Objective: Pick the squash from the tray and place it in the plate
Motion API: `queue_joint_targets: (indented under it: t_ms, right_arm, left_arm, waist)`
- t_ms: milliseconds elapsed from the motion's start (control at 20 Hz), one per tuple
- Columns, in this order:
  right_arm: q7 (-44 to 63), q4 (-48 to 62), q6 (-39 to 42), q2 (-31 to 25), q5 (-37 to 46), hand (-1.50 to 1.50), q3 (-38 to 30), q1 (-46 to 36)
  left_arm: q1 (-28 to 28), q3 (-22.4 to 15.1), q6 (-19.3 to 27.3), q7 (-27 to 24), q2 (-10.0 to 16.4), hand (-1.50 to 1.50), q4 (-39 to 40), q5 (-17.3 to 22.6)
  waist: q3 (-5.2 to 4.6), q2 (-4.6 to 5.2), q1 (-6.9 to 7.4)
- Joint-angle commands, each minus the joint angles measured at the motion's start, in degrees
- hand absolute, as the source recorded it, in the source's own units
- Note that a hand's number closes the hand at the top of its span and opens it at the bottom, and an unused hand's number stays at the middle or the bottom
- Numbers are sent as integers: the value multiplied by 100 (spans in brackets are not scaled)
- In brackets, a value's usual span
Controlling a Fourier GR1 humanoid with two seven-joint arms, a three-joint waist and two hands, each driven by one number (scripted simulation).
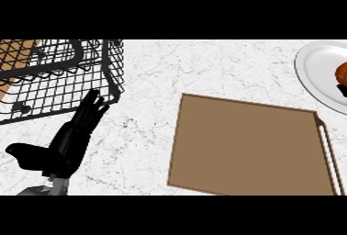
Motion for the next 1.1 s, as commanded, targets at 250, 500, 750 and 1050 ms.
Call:
queue_joint_targets:
  t_ms: [250,500,750,1050]
  right_arm:
    - [-256,1622,831,-297,365,-150,395,-604]
    - [-759,2054,1218,-102,-100,-150,74,-1129]
    - [-1289,2436,1460,-123,-731,-150,-569,-1409]
    - [-1277,3115,2216,-495,-1072,-150,-920,-1508]
  left_arm:
    - [265,-373,-122,493,-38,0,728,12]
    - [203,-393,-20,548,-157,0,734,-1]
    - [286,-328,3,471,-147,0,853,-35]
    - [428,-420,137,503,-214,0,752,-136]
  waist:
    - [-78,187,214]
    - [-60,185,180]
    - [-69,146,-23]
    - [-73,113,-106]
